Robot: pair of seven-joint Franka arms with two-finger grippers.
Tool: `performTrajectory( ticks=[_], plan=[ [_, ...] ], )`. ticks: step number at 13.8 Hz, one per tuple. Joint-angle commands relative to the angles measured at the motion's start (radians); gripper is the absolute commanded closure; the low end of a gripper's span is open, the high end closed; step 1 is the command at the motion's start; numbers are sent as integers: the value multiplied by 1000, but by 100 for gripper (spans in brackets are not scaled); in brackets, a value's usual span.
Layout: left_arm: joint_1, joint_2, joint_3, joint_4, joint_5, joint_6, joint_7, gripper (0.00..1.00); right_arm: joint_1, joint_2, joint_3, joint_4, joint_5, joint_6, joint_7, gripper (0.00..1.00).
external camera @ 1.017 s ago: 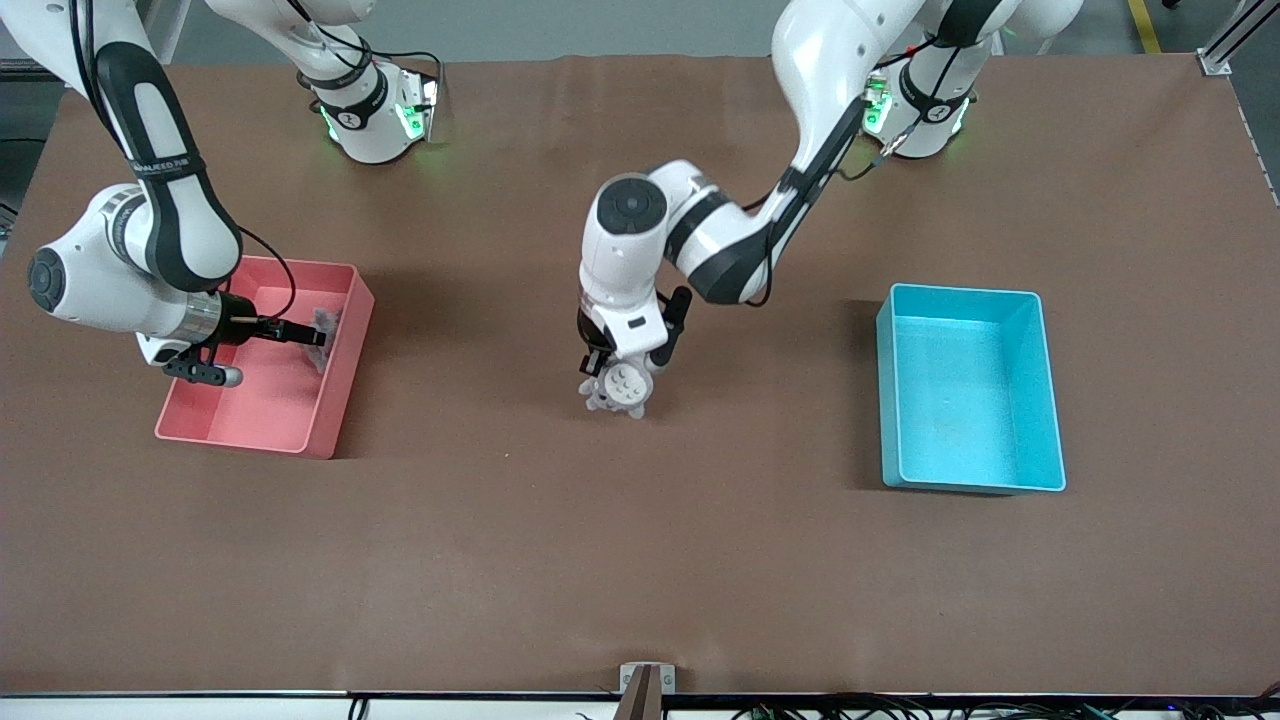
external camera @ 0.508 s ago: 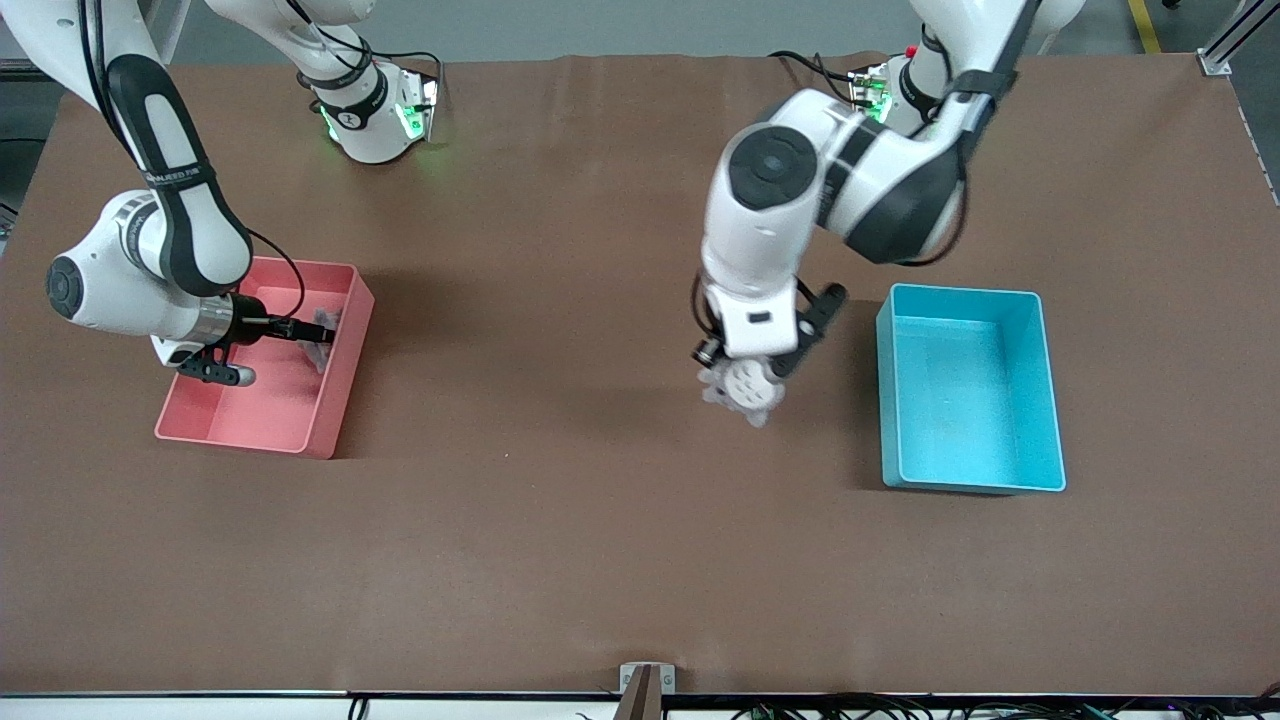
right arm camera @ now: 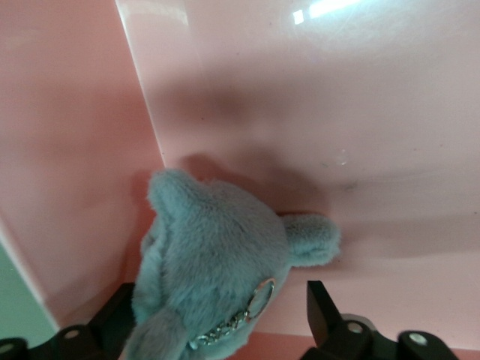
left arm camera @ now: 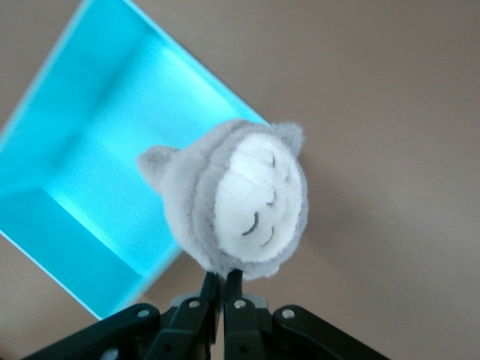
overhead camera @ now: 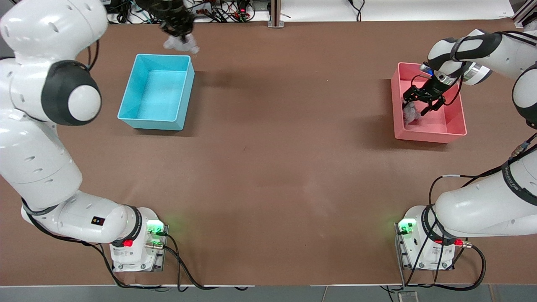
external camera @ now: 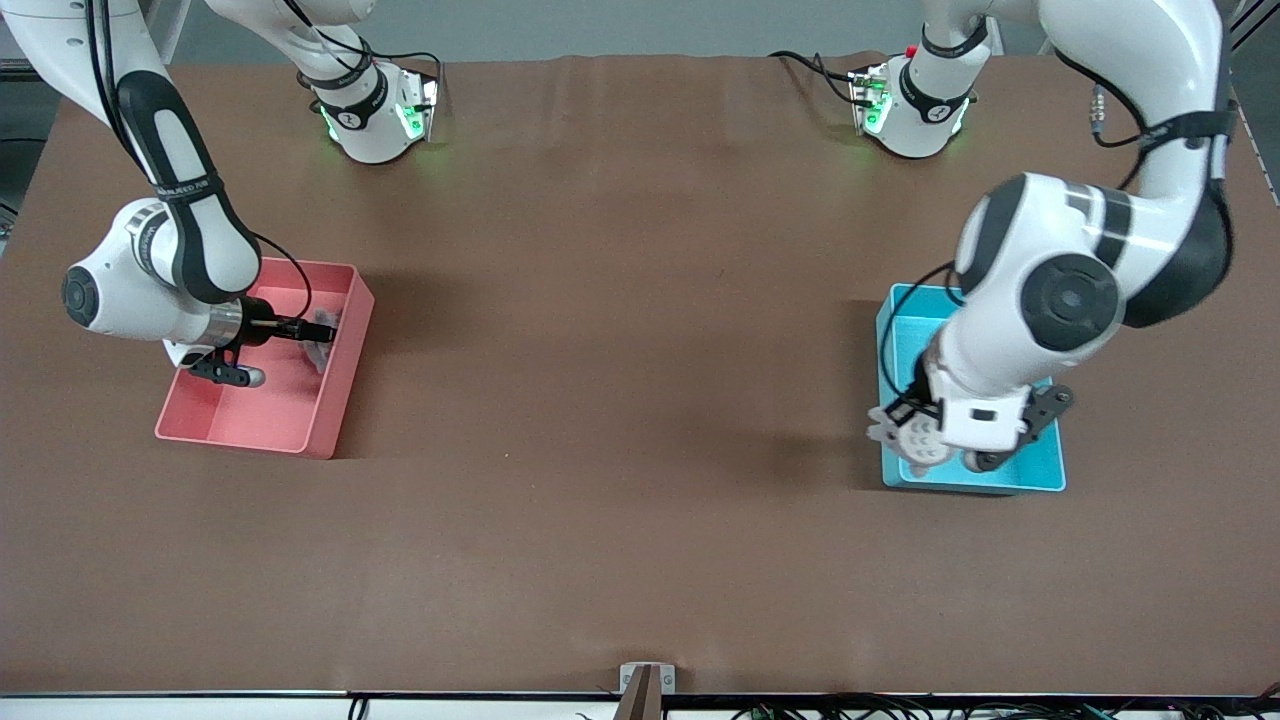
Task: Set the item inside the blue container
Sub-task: 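Carry the plush into the blue box with the left gripper and release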
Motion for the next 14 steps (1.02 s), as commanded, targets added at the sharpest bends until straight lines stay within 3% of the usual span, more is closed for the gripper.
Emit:
performTrajectory(
  ticks=[1,2,3,4,5,8,9,11,14],
  plan=[
    [120,-8,-17,-125,10,53,155,98,-20,0,12,-8,29,9,-25,15],
    [169,-3,-17,-153,8,71,206,92,-21,-2,12,-6,29,9,-25,24],
    [201,-6,-21,-171,-1,72,236,67,-22,0,12,-6,29,7,-25,36],
    [209,-3,-20,-171,-18,72,245,9,-22,-2,12,-5,29,4,-25,50],
    [208,-2,-20,-170,-38,74,245,0,-23,-2,12,-5,29,2,-25,64],
    [198,-16,-21,-124,-41,65,234,0,-23,-2,12,-5,29,2,-25,93],
    [200,-22,-29,-93,-36,62,250,0,-23,-2,12,-5,29,2,-25,97],
    [201,-26,-43,-34,-27,57,282,0,-25,-3,10,7,29,-7,-25,100],
    [203,-45,-43,14,-10,57,412,0,-25,-8,3,121,12,-158,-19,100]
  ],
)
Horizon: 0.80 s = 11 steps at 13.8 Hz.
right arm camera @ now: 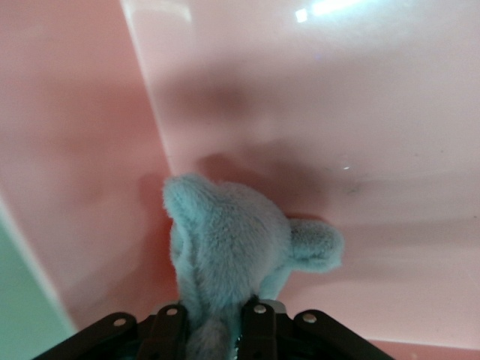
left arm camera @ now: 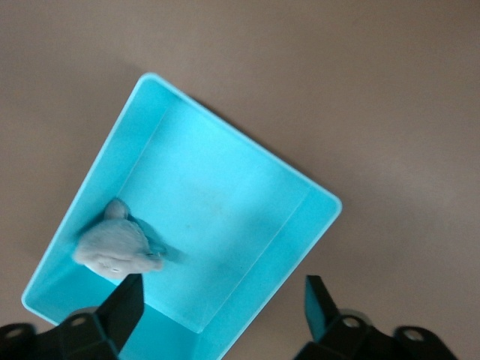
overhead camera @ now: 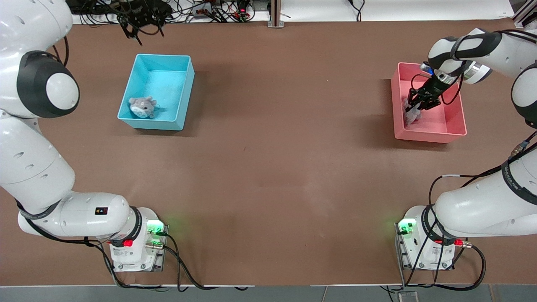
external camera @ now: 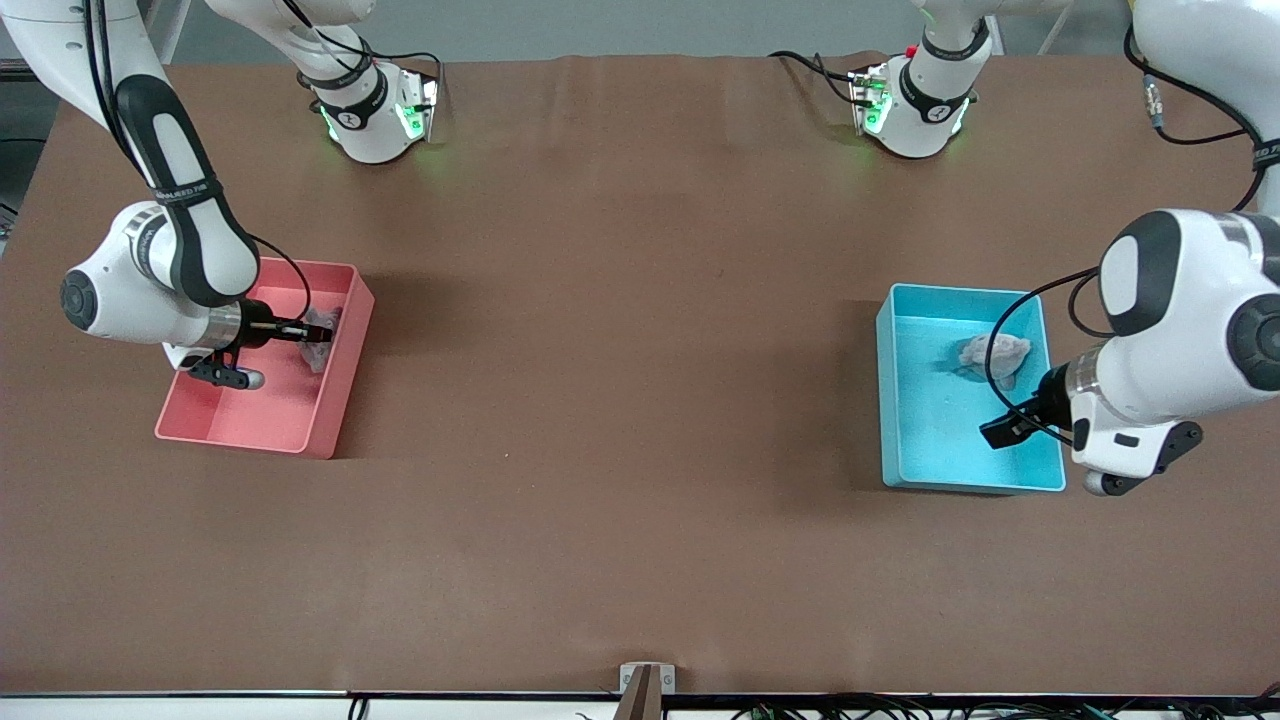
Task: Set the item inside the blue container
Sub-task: 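Grasp the second plush with the right gripper while the left gripper withdraws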
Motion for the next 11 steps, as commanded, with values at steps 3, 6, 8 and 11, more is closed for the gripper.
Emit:
performTrajectory(
  ticks=[3,6,8,11],
  plan=[
    [4,-55,2,36,90,-14,211,0,-32,-10,-21,257,-96,-298,11,100],
    [13,-84,13,34,138,-15,297,0,-19,-10,-20,410,-136,-461,121,100],
    [39,-107,14,36,141,-15,316,0,24,-10,-17,472,-133,-527,242,100],
    [41,-124,17,37,142,-66,322,0,154,-15,-15,480,-119,-512,458,100]
  ],
)
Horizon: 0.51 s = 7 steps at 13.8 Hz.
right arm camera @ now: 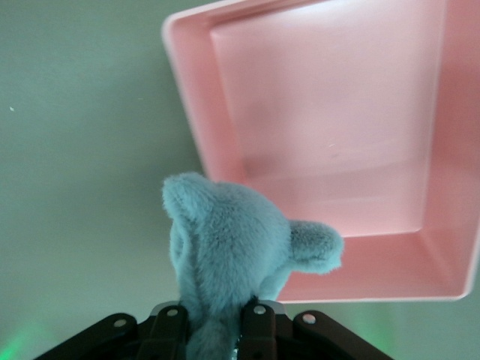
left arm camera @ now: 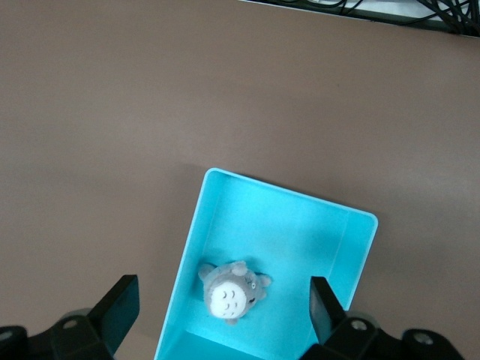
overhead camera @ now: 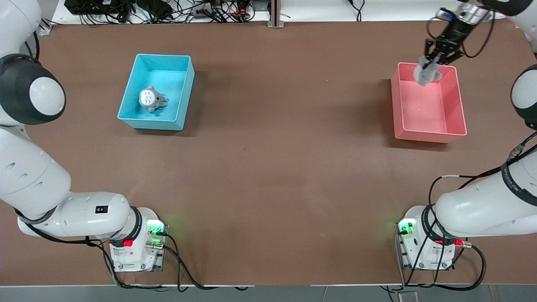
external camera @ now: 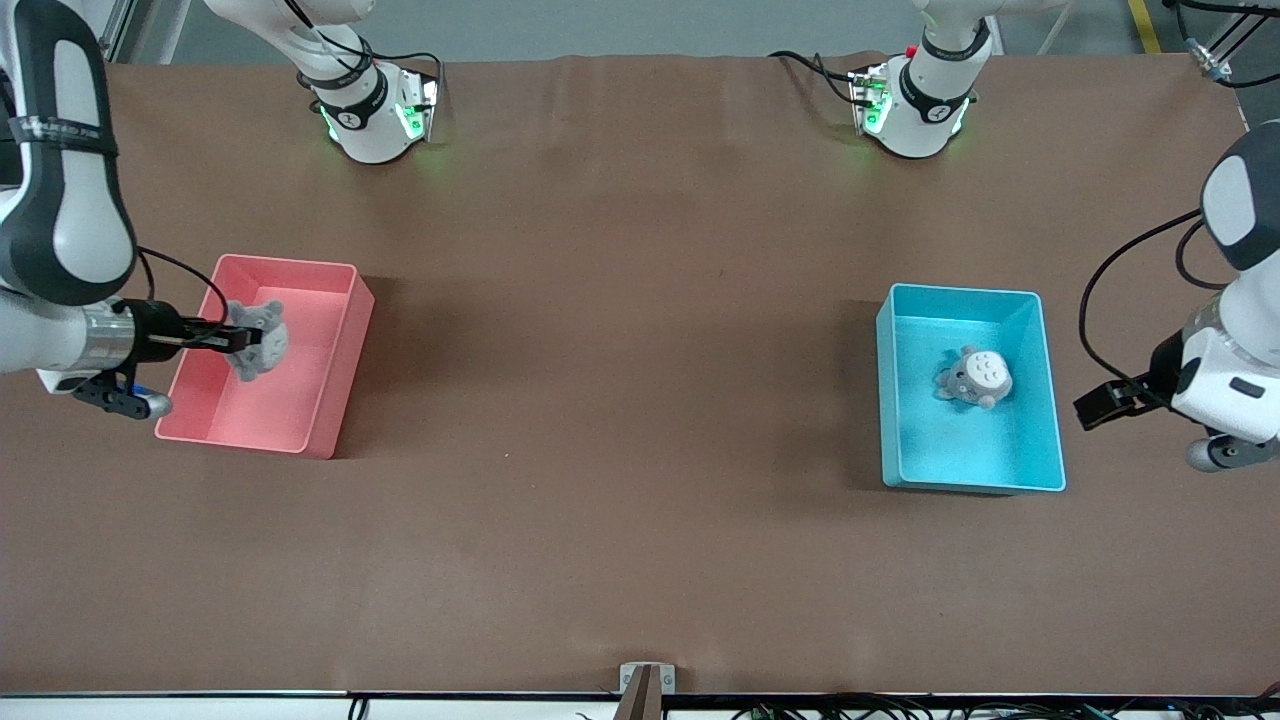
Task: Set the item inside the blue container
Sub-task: 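Grasp the second plush with the right gripper while the left gripper withdraws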
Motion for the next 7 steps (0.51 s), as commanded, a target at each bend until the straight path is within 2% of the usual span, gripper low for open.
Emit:
performTrajectory(
  ticks=[1,3,7],
  plan=[
    [-2,-26,-1,-3,23,-43,18,0,130,-2,0,4,15,34,200,100],
    [4,-38,-2,-3,21,-43,50,0,219,3,0,3,44,103,341,100],
    [9,-40,-13,-5,14,-55,62,0,405,41,0,1,44,288,616,100]
  ],
)
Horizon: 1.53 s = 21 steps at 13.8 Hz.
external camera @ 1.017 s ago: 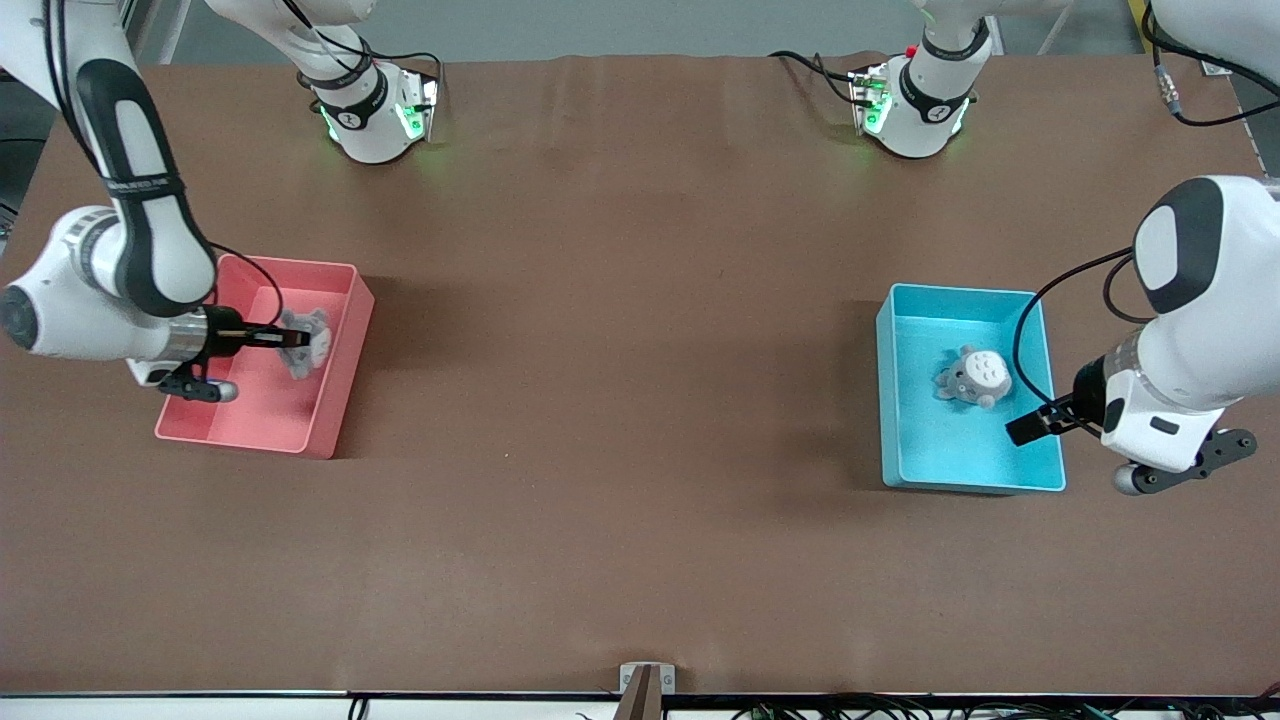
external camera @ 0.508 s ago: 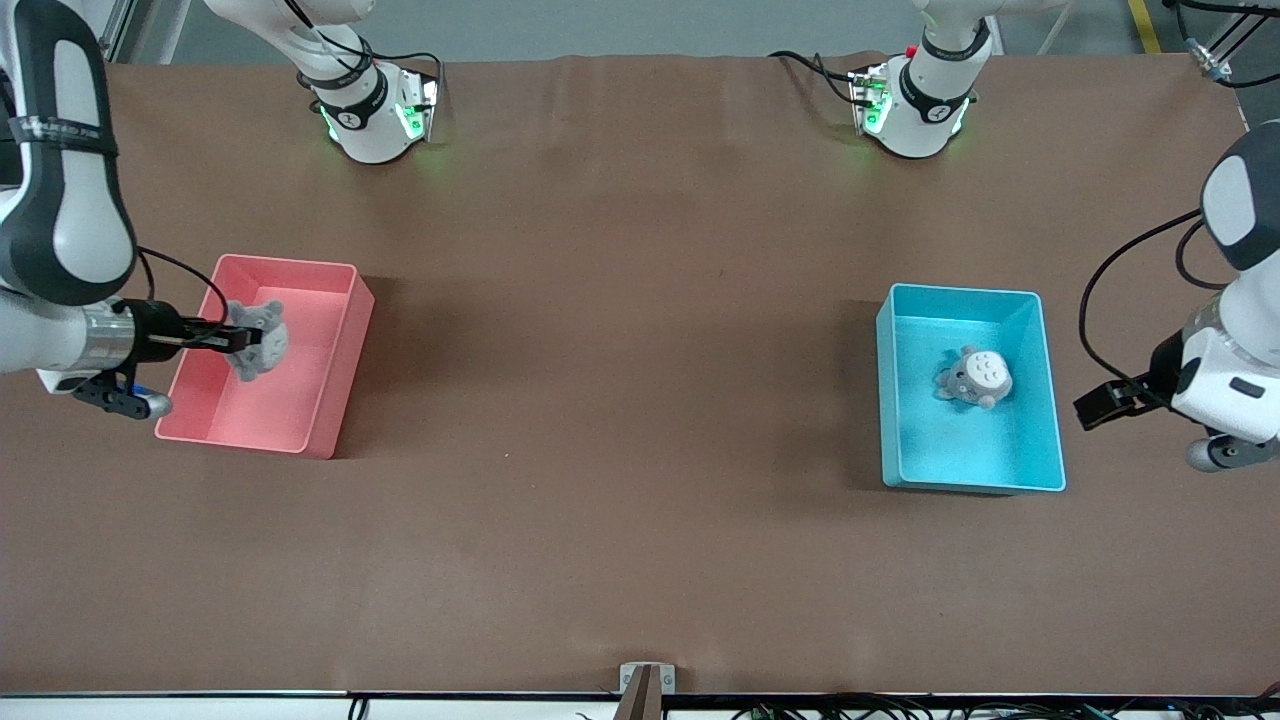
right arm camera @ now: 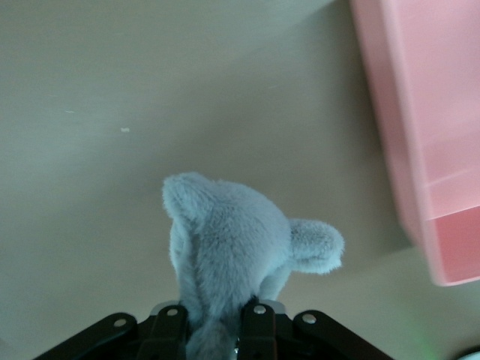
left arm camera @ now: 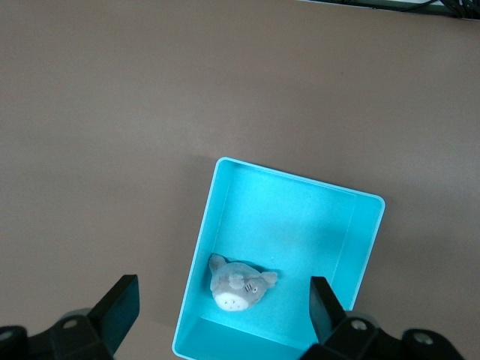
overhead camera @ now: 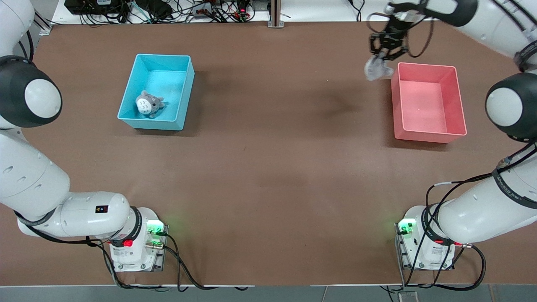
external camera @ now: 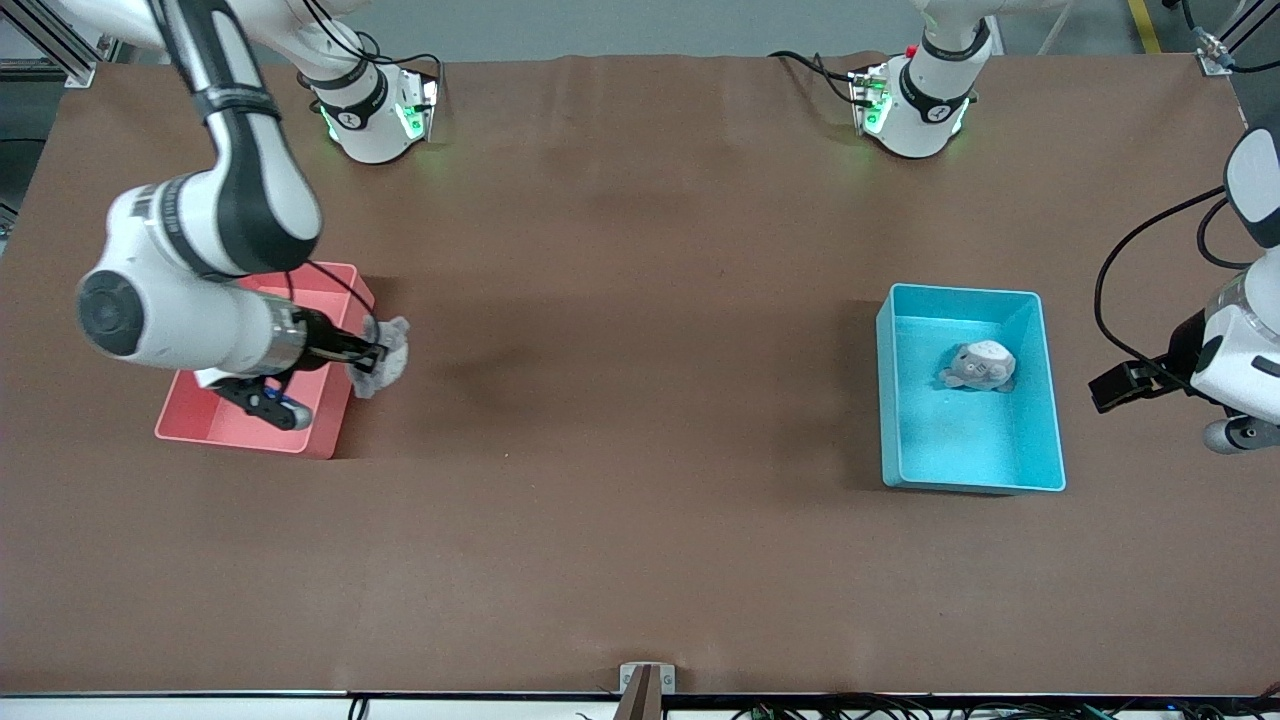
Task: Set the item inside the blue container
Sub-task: 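Carry the second plush to mid-table with the right gripper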
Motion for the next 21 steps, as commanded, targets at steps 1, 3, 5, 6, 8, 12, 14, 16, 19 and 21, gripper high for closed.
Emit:
performTrajectory(
  ticks=[1,3,5,6,8,12,14,16,19,21],
  plan=[
    [7,-14,-14,-5,6,-25,19,0,116,48,-11,1,10,116,179,100],
    [7,-14,-15,-9,3,-25,22,0,197,97,-11,1,7,216,305,100],
    [7,-16,-15,-17,0,-35,22,0,271,157,-13,1,-1,313,406,100],
    [7,-16,-17,-17,-16,-54,13,0,311,190,-13,3,-4,368,463,100],
    [7,-16,-15,-21,-52,-62,-1,0,374,264,-14,29,-5,457,563,100],
    [1,-22,-23,-60,-81,-61,-4,0,463,393,-17,151,-37,473,744,100],
    [0,-22,-38,-92,-127,-50,-18,0,492,424,-17,161,-57,518,806,100],
    [4,-22,-79,-144,-135,5,-19,0,503,442,-16,170,-57,551,839,100],
    [-1,-20,-148,-210,-141,98,-146,0,508,467,-14,204,-53,551,918,97],
    [-3,-2,-217,-225,-141,134,-287,0,493,467,-14,207,-54,549,909,25]
  ],
)
